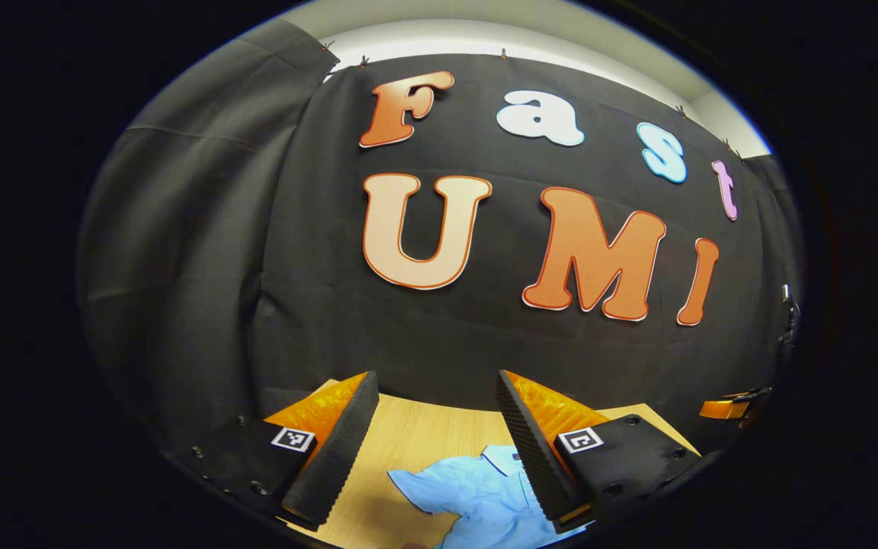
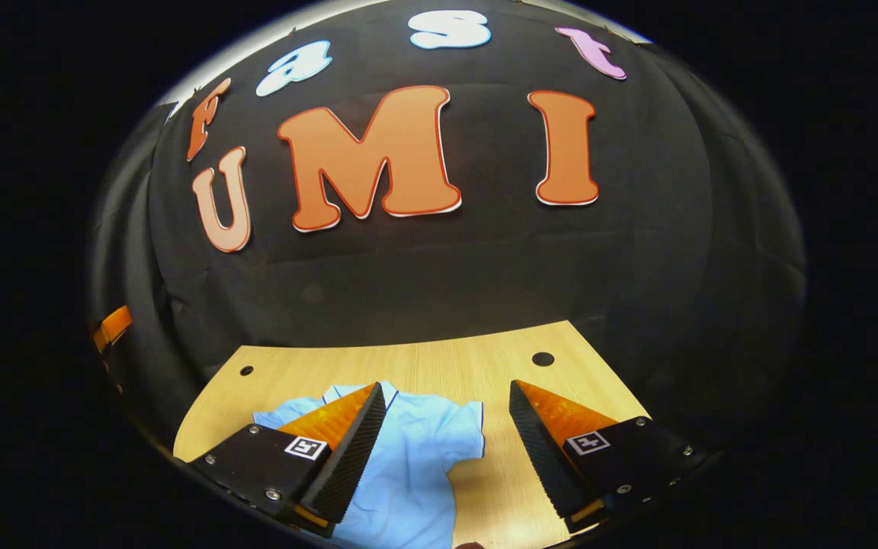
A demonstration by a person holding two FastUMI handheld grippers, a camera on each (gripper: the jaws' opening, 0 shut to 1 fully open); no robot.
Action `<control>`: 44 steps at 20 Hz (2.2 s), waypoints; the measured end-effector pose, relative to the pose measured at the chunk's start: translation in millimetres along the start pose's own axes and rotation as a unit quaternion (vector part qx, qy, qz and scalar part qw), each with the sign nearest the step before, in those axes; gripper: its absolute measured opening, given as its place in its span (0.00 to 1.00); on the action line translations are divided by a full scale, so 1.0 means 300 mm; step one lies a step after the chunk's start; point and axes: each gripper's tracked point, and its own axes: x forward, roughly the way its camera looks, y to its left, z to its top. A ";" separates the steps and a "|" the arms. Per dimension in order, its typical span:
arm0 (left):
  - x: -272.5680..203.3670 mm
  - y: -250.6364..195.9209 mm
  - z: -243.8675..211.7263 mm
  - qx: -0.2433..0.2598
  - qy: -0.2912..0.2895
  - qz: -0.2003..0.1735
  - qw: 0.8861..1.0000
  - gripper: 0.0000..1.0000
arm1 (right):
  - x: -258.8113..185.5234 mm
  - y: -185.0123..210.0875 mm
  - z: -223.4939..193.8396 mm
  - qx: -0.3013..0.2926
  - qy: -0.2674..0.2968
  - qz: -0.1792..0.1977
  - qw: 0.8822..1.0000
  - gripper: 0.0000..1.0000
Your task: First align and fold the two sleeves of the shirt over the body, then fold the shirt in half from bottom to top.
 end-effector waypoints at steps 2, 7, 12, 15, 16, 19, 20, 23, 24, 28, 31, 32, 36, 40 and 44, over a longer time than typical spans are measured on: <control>0.052 -0.019 -0.017 0.006 0.012 -0.014 1.000 1.00 | 0.063 -0.011 -0.015 0.007 0.026 -0.010 1.000 0.99; 0.138 0.013 -0.042 0.017 0.023 -0.023 0.999 1.00 | 0.253 -0.046 -0.112 -0.023 0.121 -0.026 0.992 0.98; 0.170 0.092 -0.064 0.020 0.031 -0.011 0.999 1.00 | 0.466 -0.072 -0.323 -0.023 0.248 -0.030 0.968 0.99; 0.189 0.147 -0.098 0.021 0.038 0.000 0.999 1.00 | 0.566 -0.083 -0.431 -0.015 0.300 -0.036 0.953 0.99; 0.197 0.165 -0.110 0.020 0.042 0.005 0.999 1.00 | 0.584 -0.083 -0.462 -0.011 0.319 -0.038 0.947 0.98; 0.220 0.205 -0.160 0.010 0.058 0.014 0.998 1.00 | 0.638 -0.126 -0.575 -0.019 0.367 -0.060 0.928 0.98; 0.226 0.216 -0.173 0.008 0.062 0.016 0.998 1.00 | 0.650 -0.142 -0.603 -0.025 0.378 -0.067 0.923 0.99; 0.237 0.244 -0.198 0.008 0.072 0.022 0.997 1.00 | 0.681 -0.154 -0.654 -0.029 0.398 -0.077 0.914 0.98; 0.239 0.252 -0.209 0.008 0.074 0.025 0.997 1.00 | 0.683 -0.158 -0.669 -0.027 0.405 -0.080 0.911 0.92; 0.252 0.255 -0.241 0.004 0.086 0.026 0.996 1.00 | 0.700 -0.162 -0.735 -0.009 0.438 -0.083 0.895 0.98; 0.256 0.263 -0.253 0.009 0.092 0.028 0.995 1.00 | 0.706 -0.148 -0.736 0.006 0.442 -0.081 0.893 0.93; 0.258 0.263 -0.252 0.009 0.093 0.027 0.995 1.00 | 0.708 -0.148 -0.735 0.007 0.441 -0.082 0.894 0.91; 0.252 0.268 -0.259 0.004 0.097 0.028 0.995 1.00 | 0.708 -0.143 -0.734 0.002 0.437 -0.078 0.896 0.69; 0.233 0.292 -0.260 0.001 0.099 0.033 0.995 1.00 | 0.708 -0.122 -0.730 0.005 0.434 -0.081 0.897 0.21; 0.219 0.314 -0.247 0.007 0.093 0.036 0.995 1.00 | 0.693 -0.110 -0.693 0.000 0.421 -0.093 0.902 0.04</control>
